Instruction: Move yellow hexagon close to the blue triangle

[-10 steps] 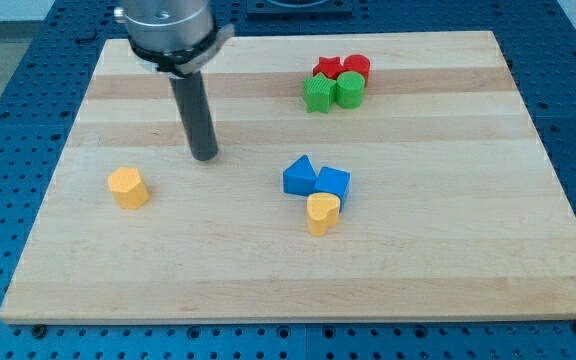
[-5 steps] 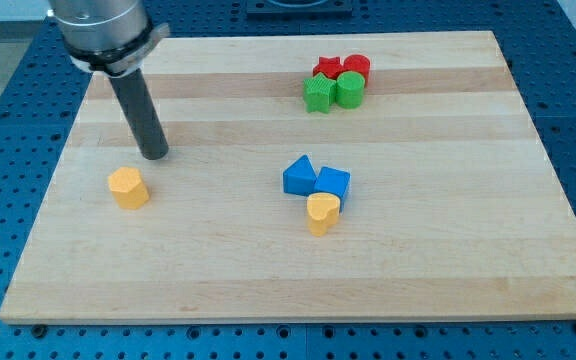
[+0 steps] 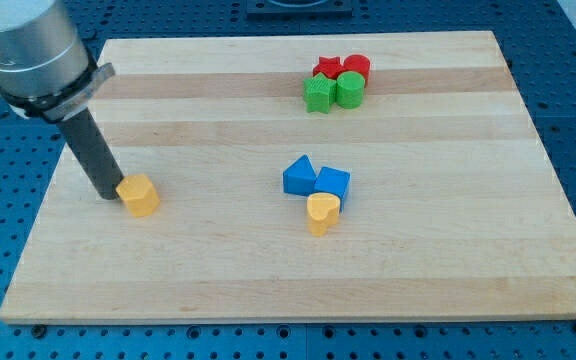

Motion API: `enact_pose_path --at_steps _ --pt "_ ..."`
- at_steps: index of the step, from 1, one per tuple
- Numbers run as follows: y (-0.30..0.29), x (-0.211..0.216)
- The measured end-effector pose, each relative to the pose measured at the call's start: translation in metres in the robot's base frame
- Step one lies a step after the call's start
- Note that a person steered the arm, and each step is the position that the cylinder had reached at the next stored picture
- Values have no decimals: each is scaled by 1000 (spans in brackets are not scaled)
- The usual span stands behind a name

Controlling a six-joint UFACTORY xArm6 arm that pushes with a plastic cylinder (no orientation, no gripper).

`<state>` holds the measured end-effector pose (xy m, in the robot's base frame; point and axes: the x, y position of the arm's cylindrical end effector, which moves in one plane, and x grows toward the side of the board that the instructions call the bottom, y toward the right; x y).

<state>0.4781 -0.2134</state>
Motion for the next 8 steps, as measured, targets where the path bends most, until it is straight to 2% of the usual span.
enact_pose_path --at_steps 3,6,8 --pt "11 -23" --pt "22 20" --pt "13 19"
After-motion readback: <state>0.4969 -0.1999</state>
